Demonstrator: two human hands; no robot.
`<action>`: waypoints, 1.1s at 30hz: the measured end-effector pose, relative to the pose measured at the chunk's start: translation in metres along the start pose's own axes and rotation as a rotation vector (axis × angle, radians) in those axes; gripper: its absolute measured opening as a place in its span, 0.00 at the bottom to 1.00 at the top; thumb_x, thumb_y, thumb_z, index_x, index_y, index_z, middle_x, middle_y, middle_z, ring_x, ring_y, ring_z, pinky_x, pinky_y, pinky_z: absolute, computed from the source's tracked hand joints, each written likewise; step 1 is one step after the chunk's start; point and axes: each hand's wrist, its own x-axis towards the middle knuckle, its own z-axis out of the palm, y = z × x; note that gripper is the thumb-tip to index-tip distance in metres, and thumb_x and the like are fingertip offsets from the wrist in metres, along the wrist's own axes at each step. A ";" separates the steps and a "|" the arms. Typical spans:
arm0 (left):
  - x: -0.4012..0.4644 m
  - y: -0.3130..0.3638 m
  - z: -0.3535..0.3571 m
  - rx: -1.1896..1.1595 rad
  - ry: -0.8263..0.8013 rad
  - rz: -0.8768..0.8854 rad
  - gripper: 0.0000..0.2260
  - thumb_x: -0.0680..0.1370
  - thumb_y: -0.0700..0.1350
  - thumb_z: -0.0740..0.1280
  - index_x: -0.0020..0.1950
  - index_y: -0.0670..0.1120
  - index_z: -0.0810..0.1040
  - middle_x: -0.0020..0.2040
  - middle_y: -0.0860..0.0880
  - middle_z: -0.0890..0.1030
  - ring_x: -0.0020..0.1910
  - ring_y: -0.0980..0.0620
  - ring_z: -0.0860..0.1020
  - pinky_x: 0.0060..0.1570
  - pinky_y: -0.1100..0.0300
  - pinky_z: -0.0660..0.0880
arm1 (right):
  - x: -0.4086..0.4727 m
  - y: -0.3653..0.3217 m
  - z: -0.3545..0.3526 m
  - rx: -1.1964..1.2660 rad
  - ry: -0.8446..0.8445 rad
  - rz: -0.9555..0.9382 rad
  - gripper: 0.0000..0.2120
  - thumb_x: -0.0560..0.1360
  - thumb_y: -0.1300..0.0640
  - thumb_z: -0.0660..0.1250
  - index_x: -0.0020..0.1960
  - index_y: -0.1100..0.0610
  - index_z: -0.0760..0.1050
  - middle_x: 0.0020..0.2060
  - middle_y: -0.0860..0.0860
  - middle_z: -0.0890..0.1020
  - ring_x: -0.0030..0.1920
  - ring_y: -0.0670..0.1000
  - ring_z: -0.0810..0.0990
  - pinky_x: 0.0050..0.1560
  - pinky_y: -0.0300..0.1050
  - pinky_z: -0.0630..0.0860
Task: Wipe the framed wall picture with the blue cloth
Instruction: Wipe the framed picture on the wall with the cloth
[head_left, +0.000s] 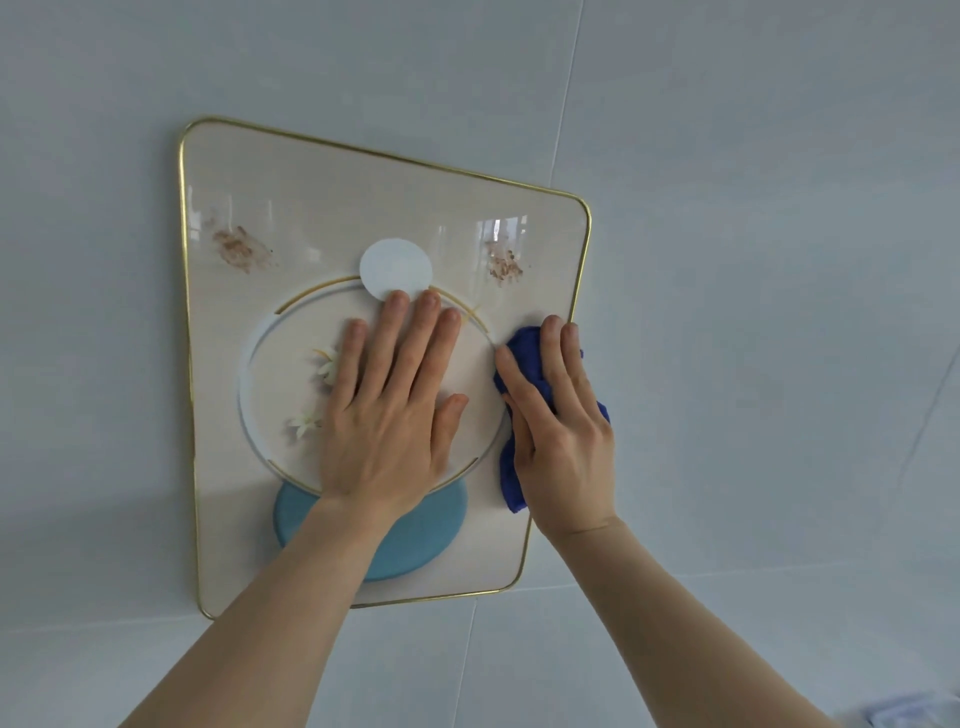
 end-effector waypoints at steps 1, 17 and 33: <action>0.000 0.000 -0.001 0.000 -0.004 0.001 0.30 0.85 0.56 0.50 0.85 0.46 0.47 0.86 0.47 0.49 0.85 0.45 0.46 0.83 0.43 0.47 | -0.002 0.000 -0.002 -0.019 -0.016 -0.008 0.20 0.80 0.70 0.67 0.69 0.56 0.80 0.75 0.65 0.72 0.77 0.65 0.69 0.67 0.57 0.80; 0.000 0.001 -0.006 -0.040 -0.100 -0.004 0.32 0.85 0.57 0.50 0.84 0.47 0.43 0.86 0.47 0.43 0.84 0.45 0.42 0.83 0.41 0.47 | -0.085 -0.011 -0.057 0.133 -0.446 0.435 0.22 0.74 0.67 0.73 0.61 0.45 0.84 0.71 0.50 0.80 0.60 0.54 0.85 0.55 0.48 0.84; -0.001 -0.003 -0.003 -0.081 -0.051 0.014 0.30 0.85 0.59 0.43 0.85 0.46 0.47 0.86 0.48 0.49 0.85 0.47 0.46 0.83 0.44 0.48 | 0.114 -0.015 -0.024 0.182 0.033 0.162 0.22 0.82 0.58 0.67 0.75 0.52 0.73 0.77 0.53 0.74 0.79 0.53 0.69 0.79 0.52 0.67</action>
